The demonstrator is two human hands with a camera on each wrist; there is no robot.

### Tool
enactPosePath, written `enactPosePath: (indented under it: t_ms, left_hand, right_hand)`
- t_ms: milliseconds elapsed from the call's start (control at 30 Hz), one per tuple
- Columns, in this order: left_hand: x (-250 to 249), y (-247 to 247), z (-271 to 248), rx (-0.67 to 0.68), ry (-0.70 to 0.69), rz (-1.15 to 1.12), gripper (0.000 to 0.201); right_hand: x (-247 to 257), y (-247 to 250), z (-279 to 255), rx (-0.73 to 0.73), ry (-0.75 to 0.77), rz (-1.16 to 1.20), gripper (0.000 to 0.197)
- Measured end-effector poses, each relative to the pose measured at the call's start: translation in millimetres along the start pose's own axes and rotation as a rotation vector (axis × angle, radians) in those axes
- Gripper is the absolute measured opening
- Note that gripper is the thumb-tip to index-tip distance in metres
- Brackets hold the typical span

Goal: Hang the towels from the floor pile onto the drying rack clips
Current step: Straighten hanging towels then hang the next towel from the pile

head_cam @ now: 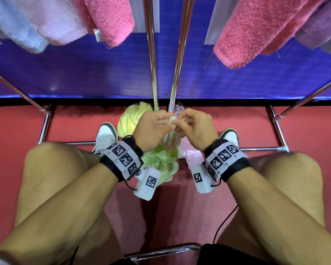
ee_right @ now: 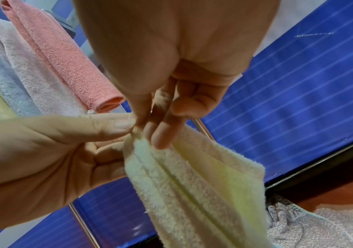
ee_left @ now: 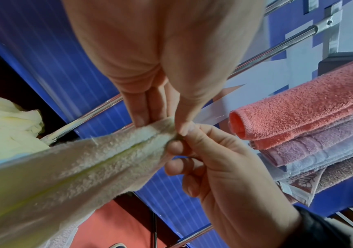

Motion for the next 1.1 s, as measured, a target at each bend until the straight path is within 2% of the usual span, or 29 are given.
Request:
enactPosePath:
  t_ms: [233, 367, 400, 500, 600, 733, 800, 867, 1000, 1100]
  left_hand:
    - [-1, 6, -2, 0.03, -0.036, 0.038, 0.027]
    - [-1, 12, -3, 0.009, -0.047, 0.018, 0.02]
    - [-2, 13, -3, -0.014, -0.053, 0.018, 0.019]
    - [-6, 16, -3, -0.066, -0.063, -0.003, 0.018]
    - [-11, 20, -2, -0.081, -0.079, -0.101, 0.02]
    - [-13, 38, 1, -0.204, -0.059, -0.246, 0.022]
    - [-13, 48, 3, -0.262, -0.037, -0.318, 0.024]
    - [-11, 54, 4, -0.306, -0.03, -0.342, 0.023]
    - [4, 65, 9, -0.441, 0.014, -0.295, 0.018]
    - [14, 70, 12, -0.503, 0.052, -0.268, 0.019]
  right_hand:
    - [4, -1, 0, 0.039, 0.005, 0.083, 0.015]
    - [2, 1, 1, 0.044, 0.037, -0.048, 0.004]
    - [1, 2, 2, 0.05, 0.025, -0.085, 0.007]
    - [-4, 0, 3, 0.126, 0.012, -0.207, 0.005]
    - [-14, -6, 2, 0.222, -0.009, -0.291, 0.013]
    - [-38, -3, 6, 0.286, -0.143, -0.444, 0.032]
    - [-39, 1, 8, 0.258, -0.158, -0.478, 0.033]
    - [-30, 7, 8, 0.169, -0.116, -0.462, 0.026]
    - [-14, 19, 9, -0.045, 0.092, -0.369, 0.02]
    - [-9, 19, 10, -0.096, 0.187, -0.217, 0.013]
Point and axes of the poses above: each hand's wrist, its own z-axis towards the middle knuckle, its own y-axis out of the back of the hand, x = y × z, the point moved 3 cm from there along z, towards the middle knuckle, and after that the axes turned 14 degrees about z, right-handed, at the moved point
